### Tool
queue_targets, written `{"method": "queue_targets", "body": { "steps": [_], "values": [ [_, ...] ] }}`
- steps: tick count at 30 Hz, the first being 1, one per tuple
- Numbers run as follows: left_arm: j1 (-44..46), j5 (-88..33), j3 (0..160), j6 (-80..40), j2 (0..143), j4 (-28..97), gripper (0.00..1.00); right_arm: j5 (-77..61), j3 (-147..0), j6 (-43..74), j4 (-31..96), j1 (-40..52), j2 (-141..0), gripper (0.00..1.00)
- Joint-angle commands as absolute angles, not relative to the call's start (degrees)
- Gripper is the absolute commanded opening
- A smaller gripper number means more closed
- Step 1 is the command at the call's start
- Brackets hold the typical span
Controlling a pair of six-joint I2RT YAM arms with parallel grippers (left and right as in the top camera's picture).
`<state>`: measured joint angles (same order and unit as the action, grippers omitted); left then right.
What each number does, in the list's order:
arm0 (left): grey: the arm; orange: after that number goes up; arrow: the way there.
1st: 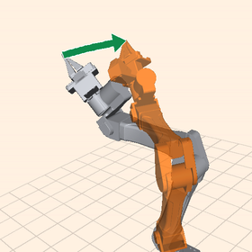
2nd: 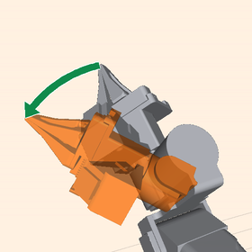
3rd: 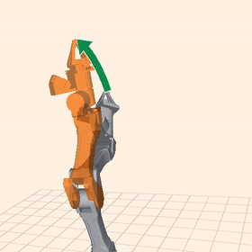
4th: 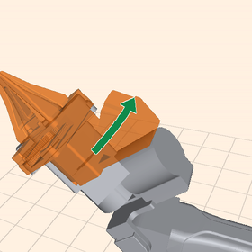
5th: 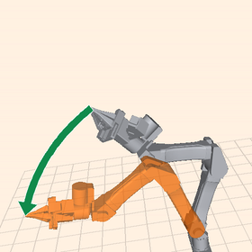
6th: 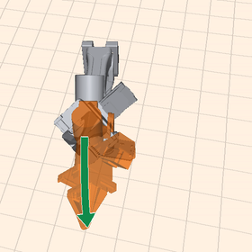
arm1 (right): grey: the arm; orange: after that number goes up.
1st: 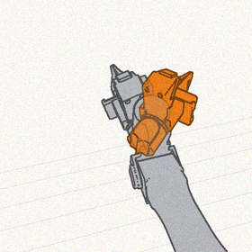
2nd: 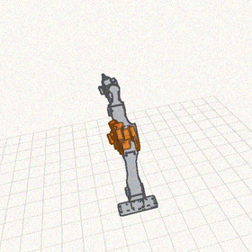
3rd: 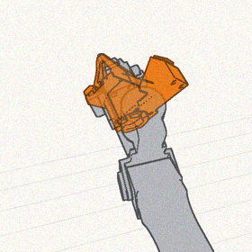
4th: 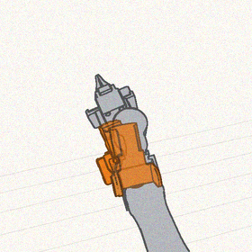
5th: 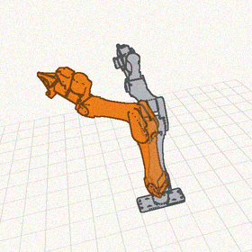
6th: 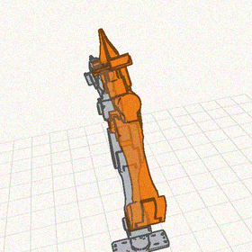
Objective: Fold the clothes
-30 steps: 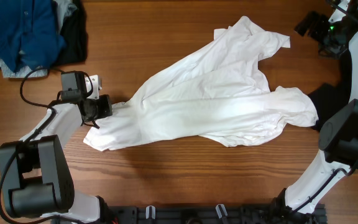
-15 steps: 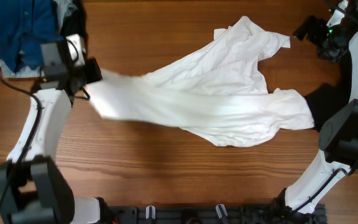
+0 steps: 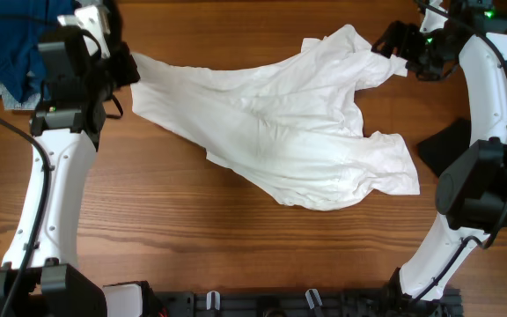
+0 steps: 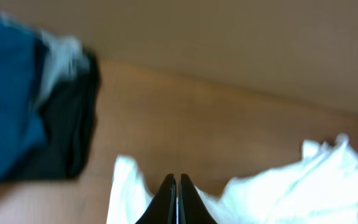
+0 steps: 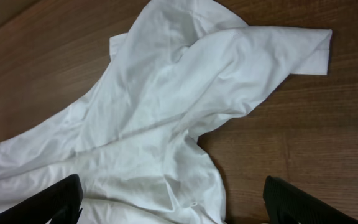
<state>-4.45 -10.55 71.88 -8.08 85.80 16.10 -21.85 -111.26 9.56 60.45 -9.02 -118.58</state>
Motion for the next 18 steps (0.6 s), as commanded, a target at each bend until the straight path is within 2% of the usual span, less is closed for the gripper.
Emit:
{"method": "queue_targets", "body": {
  "steps": [1,7,11,12,14,18],
  "values": [
    [-1.89,-8.84,76.66,-9.47,83.99,10.55,0.04,-21.87,-112.01,10.68,60.2,-9.87,-117.75,0.94],
    [1.69,-4.4,76.66,-9.45,89.1,0.25,0.04,-21.85,-112.01,10.66,60.29,-9.87,-117.75,0.94],
    [3.31,-4.4,76.66,-9.45,93.65,3.07,0.04,-21.67,-112.01,10.5,60.73,-9.87,-117.75,0.95],
    [3.66,-4.38,76.66,-9.43,94.41,6.48,0.08,-21.21,-112.01,10.44,61.04,-9.87,-117.75,0.95],
    [3.92,-4.38,76.66,-9.34,94.85,13.65,0.33,-20.12,-112.01,10.39,61.73,-9.87,-117.75,0.97],
    [3.9,-3.16,76.66,-9.26,94.83,28.27,0.64,-19.29,-112.01,9.58,62.17,-9.8,-117.75,0.99]
  ]
}}
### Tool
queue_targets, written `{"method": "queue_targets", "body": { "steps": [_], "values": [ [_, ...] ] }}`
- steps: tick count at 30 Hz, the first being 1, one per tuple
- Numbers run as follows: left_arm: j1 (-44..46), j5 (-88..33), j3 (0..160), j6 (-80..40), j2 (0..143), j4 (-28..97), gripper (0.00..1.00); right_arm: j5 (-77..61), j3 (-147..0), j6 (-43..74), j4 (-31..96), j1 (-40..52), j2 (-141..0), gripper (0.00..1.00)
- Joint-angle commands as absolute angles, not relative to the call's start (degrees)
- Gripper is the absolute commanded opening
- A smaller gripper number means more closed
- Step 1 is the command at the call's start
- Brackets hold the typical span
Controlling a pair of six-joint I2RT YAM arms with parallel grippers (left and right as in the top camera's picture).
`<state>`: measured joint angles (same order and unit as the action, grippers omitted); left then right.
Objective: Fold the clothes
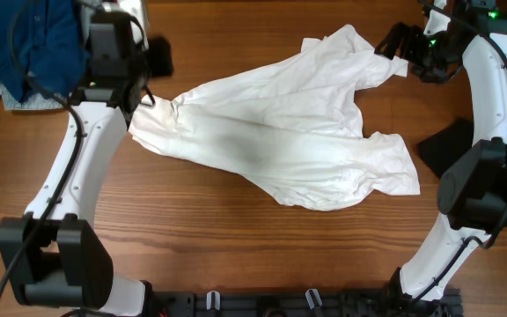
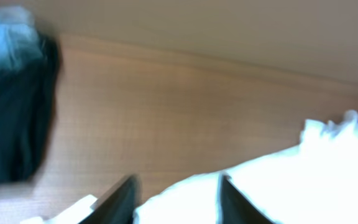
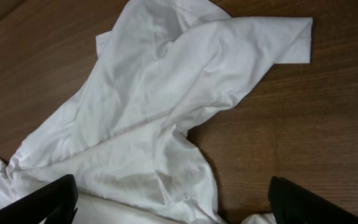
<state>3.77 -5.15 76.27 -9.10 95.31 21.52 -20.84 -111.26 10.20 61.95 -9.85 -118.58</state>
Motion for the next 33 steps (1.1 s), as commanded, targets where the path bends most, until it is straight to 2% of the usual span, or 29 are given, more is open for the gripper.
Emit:
{"method": "queue_targets", "body": {
  "steps": [1,5,8,17,24,29,33],
  "values": [
    [3.9,-2.61,76.66,-9.28,94.89,31.73,0.68,-19.29,-112.01,9.43,62.17,-9.8,-117.75,0.99],
    [3.31,3.01,76.64,-9.52,95.83,40.95,0.9,-19.27,-112.01,8.97,62.13,-9.8,-117.75,1.0],
    [1.54,3.31,76.62,-11.2,96.51,40.84,0.93,-19.27,-112.01,8.97,61.98,-9.8,-117.75,1.0],
    [-5.39,3.05,76.62,-17.34,105.25,43.07,0.92,-18.85,-112.01,8.95,61.32,-9.8,-117.8,1.0],
    [-6.61,2.44,76.62,-18.76,112.57,38.26,0.84,-17.96,-112.01,8.78,61.34,-9.8,-118.08,1.0],
    [-6.55,2.31,76.62,-20.1,114.1,37.23,0.59,-17.61,-112.01,9.02,61.19,-9.8,-118.65,1.0],
    [-6.15,1.89,76.62,-20.21,114.26,36.84,0.47,-17.61,-112.01,9.13,61.14,-9.8,-118.74,1.0]
  ]
}}
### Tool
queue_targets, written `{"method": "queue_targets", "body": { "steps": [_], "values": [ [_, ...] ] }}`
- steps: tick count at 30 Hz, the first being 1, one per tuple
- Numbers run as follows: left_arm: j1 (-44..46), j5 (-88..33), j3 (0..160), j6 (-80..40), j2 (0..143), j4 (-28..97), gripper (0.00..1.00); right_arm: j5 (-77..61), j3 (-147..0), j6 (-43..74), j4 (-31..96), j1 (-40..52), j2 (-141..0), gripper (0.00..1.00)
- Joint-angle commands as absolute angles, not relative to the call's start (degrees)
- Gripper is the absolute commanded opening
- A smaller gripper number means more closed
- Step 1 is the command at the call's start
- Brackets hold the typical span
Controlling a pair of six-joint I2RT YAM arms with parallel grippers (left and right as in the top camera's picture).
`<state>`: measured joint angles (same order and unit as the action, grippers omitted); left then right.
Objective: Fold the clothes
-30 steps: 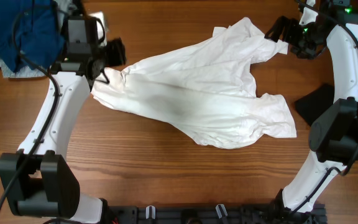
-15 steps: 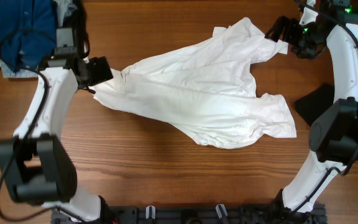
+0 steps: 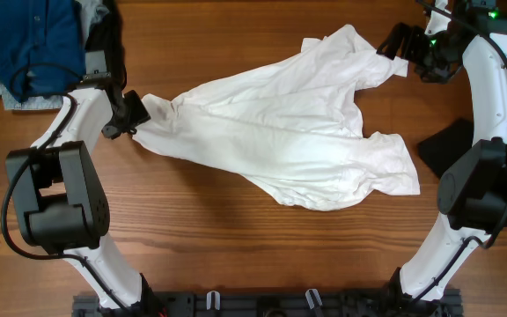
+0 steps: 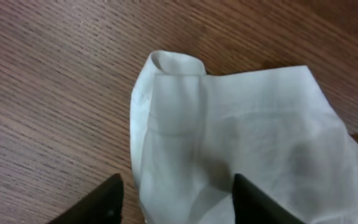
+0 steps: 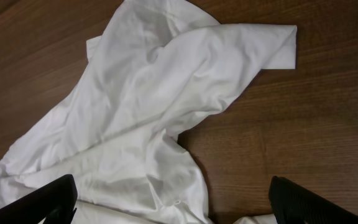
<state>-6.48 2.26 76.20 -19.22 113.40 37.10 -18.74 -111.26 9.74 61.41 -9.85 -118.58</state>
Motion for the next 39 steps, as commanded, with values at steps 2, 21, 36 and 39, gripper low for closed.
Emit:
{"method": "queue_targets", "body": {
  "steps": [2,21,36,39],
  "values": [
    [-5.87,1.98,76.62,-20.21,114.3,36.84,0.39,-17.61,-112.01,9.13,61.17,-9.8,-118.74,1.0],
    [-1.43,0.73,88.29,-16.71,113.75,34.61,0.04,-17.89,-112.01,9.17,62.26,-9.54,-118.74,1.0],
    [6.81,1.13,102.28,-15.2,117.05,13.91,0.2,-18.0,-112.01,9.19,62.39,-8.29,-118.74,0.99],
    [7.94,0.89,102.28,-13.91,119.33,13.87,1.0,-18.0,-112.01,9.19,62.46,-8.08,-118.74,0.99]
  ]
}}
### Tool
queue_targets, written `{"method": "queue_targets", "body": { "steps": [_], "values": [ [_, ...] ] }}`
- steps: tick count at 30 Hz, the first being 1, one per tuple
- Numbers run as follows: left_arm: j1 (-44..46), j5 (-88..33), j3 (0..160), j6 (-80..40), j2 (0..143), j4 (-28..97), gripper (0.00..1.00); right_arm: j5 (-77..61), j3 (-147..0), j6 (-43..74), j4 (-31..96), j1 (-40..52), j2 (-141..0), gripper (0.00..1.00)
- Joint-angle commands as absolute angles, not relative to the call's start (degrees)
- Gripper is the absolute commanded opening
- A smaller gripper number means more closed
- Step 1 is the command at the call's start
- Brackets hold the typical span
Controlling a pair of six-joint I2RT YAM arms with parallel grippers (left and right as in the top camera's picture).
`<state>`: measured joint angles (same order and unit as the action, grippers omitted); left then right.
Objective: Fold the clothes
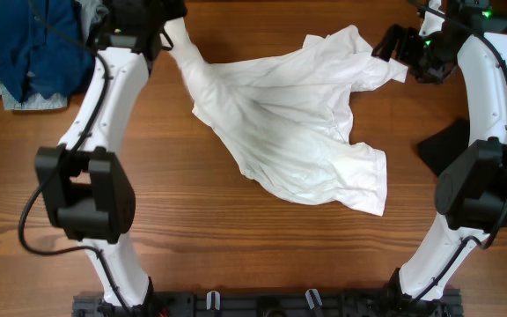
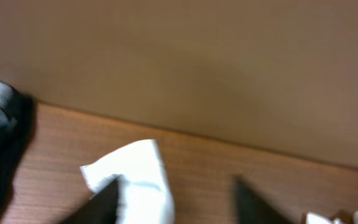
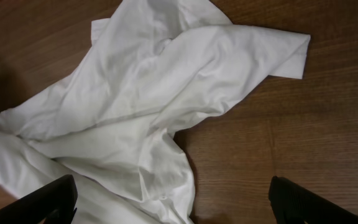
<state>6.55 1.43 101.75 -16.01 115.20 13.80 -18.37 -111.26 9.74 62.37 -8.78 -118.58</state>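
A crumpled white shirt lies across the middle of the wooden table, also in the right wrist view. Its left end rises to my left gripper at the far edge. In the blurred left wrist view the gripper has its fingers apart, and a white fold lies against the left finger. My right gripper hovers open by the shirt's far right sleeve, with nothing between its wide fingers.
A pile of blue clothes sits at the far left corner, its dark edge in the left wrist view. A dark item lies at the right edge. A black rail runs along the front.
My left gripper has gone from the table's left side to the far edge. The shirt's left end went up and right with it, and its lower right corner drew in. The right gripper barely moved.
My left gripper was first shut on the shirt's left end near the blue pile. Then its jaws stood apart with that end lying further right. Later it hung open low over the hem, and now it is at the far edge with the shirt bunched toward it.
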Motion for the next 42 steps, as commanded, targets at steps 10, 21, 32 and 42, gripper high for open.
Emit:
{"method": "queue_targets", "body": {
  "steps": [10,21,32,42],
  "values": [
    [8.51,0.47,102.26,-12.23,117.21,51.86,1.0,-17.74,-112.01,8.97,62.78,-7.88,-118.74,0.99],
    [8.54,-4.34,88.44,-12.19,117.32,56.45,0.69,-17.8,-112.01,9.06,62.0,-7.88,-118.74,0.99],
    [8.75,-8.49,81.58,-12.36,117.45,39.97,0.56,-17.8,-112.01,9.15,62.76,-7.88,-118.74,0.99],
    [8.8,-8.54,81.58,-12.38,118.32,30.74,0.56,-17.78,-112.01,9.1,63.09,-7.88,-118.74,0.99]
  ]
}}
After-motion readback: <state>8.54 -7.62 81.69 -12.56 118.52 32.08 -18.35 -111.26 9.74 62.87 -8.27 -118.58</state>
